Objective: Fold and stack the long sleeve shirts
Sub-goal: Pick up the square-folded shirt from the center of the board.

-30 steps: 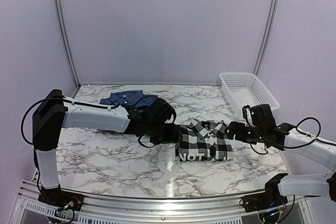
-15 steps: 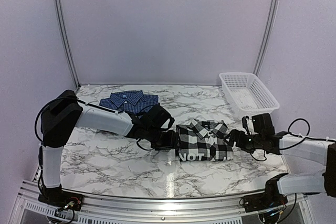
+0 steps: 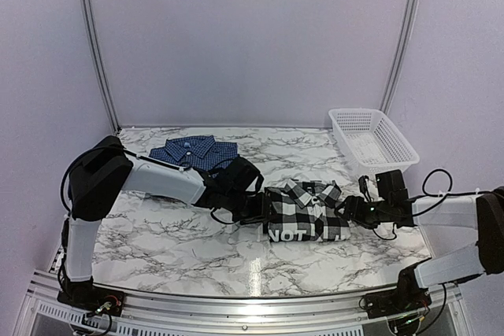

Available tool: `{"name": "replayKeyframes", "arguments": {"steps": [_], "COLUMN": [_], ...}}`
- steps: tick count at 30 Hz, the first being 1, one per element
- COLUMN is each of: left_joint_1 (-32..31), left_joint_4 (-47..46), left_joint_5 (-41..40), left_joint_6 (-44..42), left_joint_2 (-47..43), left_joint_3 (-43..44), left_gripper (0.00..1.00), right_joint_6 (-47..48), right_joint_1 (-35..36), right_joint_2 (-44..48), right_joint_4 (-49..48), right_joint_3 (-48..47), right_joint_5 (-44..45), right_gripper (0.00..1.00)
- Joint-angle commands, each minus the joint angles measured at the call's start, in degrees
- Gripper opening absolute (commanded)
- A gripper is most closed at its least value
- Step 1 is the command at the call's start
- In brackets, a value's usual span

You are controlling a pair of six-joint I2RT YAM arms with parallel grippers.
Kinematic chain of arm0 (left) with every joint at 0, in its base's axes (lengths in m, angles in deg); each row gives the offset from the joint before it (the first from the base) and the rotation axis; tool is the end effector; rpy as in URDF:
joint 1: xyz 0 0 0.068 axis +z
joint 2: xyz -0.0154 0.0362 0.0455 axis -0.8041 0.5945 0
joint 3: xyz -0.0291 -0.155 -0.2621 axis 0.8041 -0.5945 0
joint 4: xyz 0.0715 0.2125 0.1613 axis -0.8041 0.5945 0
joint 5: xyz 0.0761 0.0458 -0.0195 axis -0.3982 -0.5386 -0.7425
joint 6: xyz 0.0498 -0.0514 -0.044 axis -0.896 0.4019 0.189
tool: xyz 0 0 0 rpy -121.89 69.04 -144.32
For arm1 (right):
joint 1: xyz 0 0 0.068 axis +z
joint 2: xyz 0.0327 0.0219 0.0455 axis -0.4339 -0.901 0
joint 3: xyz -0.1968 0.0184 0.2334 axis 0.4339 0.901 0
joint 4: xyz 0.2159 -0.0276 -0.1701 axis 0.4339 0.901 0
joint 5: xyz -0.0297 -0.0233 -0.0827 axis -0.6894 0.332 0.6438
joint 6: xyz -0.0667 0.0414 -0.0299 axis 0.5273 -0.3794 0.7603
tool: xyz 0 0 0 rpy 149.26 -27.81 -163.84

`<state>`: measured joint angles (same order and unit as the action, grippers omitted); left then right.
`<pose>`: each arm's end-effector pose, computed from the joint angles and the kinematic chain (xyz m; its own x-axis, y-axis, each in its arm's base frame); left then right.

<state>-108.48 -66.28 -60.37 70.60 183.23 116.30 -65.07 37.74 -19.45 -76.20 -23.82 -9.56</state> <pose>0.2822 -0.4317 0.1353 -0.9233 0.0617 -0.3792 0.3127 0.6941 -0.6484 0.2264 0.0691 0.1314 -0.8330 0.2931 -0.4693 0.0263 0.8682 0.4956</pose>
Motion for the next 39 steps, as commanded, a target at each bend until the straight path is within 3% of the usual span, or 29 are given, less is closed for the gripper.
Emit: {"name": "replayKeyframes", "arguments": {"steps": [1,13,19,28,39], "left_joint_1": [-0.4,-1.5,-2.2,-2.3,-2.3], "left_joint_4": [1.7,2.6,1.9,0.6,0.6], "left_joint_5": [-1.2,-3.6,-3.8,-5.3,-6.8], "left_joint_6": [3.0,7.7,9.6,11.6,10.6], "left_joint_2": [3.4,5.6,6.5,5.7,1.3], "left_joint_3": [1.1,2.9,4.2,5.5,5.3], "left_gripper": [0.51,0.38,0.26,0.02,0.0], "right_joint_6": [0.7,-1.5,-3.0,-4.4,-5.9], "right_joint_1": [-0.5,0.3,1.4,3.9,6.4], "right_joint_2": [-2.0,-4.4,-3.9,-3.8,0.5], "right_joint_4": [-1.0,-3.3,-3.6,-2.6,3.1], "right_joint_3": [-2.3,-3.0,-3.3,-5.1,-9.0], "right_joint_5": [-3.9,-8.3,-7.3,-5.7,-1.4], "right_gripper": [0.71,0.44,0.32,0.02,0.0]}}
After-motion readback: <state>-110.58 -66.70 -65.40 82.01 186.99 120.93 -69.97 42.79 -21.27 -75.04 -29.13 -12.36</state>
